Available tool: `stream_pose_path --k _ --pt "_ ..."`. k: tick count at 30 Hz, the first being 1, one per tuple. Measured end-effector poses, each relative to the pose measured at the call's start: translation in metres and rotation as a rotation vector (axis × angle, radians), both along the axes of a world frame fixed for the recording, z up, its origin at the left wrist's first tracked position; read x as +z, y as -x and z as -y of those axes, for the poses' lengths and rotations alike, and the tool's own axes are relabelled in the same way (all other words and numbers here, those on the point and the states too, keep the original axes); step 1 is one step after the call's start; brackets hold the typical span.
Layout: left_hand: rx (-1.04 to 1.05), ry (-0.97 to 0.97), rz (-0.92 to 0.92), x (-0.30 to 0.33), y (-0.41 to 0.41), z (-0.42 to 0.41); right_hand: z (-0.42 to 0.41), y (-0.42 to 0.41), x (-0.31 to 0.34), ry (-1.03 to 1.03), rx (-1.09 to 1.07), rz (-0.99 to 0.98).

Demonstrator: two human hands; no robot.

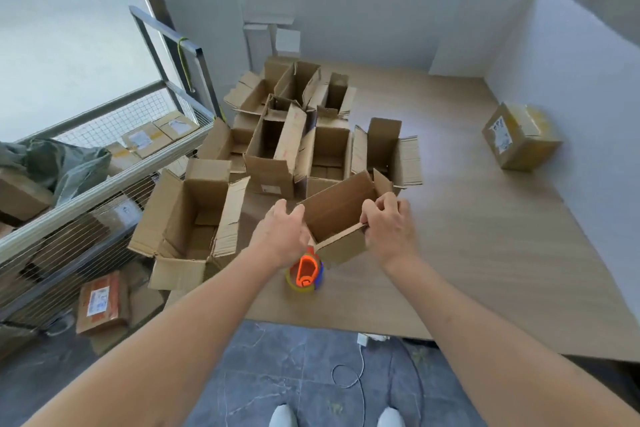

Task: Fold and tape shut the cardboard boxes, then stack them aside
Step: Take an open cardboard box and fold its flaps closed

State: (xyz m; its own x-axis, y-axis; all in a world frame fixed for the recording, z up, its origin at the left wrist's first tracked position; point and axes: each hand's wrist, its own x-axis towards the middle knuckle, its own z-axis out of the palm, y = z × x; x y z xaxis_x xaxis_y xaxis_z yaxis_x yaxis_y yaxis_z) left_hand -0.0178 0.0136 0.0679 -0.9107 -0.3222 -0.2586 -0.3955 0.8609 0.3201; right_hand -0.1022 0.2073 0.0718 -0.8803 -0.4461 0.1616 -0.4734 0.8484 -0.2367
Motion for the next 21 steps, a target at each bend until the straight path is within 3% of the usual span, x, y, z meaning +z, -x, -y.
stream_pose_path --k 3,9,16,21 --pt "0.058 -0.038 0.035 -0.008 0.014 -0.034 -0.035 0.006 -0.011 0.007 -0.061 0.022" --pt "0.228 -0.29 0.004 -0.036 0.036 -0.088 -0.092 0.013 -0.047 0.011 -0.075 0.124" --pt "0.251 -0.244 -0.057 -0.063 0.036 -0.123 -0.128 0.013 -0.088 0.11 -0.027 0.233" --pt "0.207 -0.235 -0.13 -0.084 0.034 -0.122 -0.14 0.013 -0.113 0.25 0.04 0.449"
